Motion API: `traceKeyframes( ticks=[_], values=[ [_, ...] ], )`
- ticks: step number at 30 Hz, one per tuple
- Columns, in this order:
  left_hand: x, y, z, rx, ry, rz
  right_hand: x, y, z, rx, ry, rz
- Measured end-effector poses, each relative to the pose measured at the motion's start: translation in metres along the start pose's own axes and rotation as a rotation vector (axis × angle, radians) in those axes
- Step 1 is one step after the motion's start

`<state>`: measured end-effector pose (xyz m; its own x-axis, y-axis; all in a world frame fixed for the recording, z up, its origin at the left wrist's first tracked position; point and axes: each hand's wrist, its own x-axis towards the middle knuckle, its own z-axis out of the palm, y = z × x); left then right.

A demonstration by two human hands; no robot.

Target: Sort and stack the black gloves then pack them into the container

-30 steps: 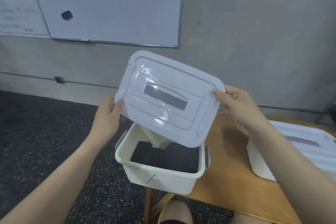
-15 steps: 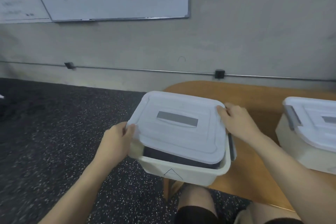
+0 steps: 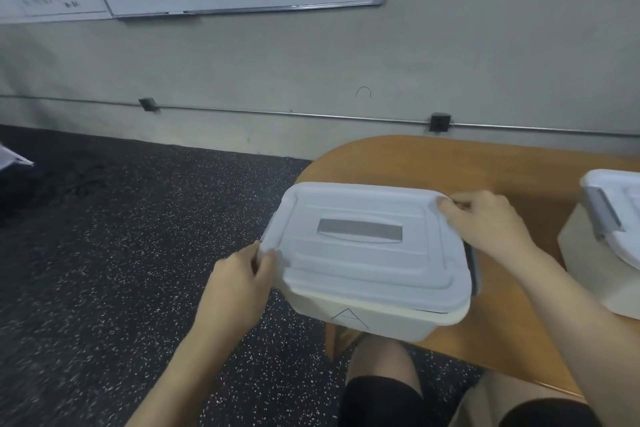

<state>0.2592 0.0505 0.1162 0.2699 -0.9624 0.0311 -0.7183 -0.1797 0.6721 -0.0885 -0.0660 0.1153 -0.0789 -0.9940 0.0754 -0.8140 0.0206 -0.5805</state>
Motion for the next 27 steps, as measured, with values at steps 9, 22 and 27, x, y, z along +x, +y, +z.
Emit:
traceKeyframes(
  ticks=[9, 22, 27],
  values=[
    [0.001, -0.007, 0.010, -0.274, -0.082, -0.126, -0.009, 0.022, 0.007, 0.176, -0.055, 0.046],
    [0.015, 0.022, 0.017, -0.505, -0.208, -0.209, -0.112, 0.017, 0.004, 0.731, -0.182, 0.366],
    [0.015, 0.047, 0.043, -0.528, -0.338, -0.175, -0.115, 0.035, -0.016, 0.691, 0.036, 0.378]
  ],
)
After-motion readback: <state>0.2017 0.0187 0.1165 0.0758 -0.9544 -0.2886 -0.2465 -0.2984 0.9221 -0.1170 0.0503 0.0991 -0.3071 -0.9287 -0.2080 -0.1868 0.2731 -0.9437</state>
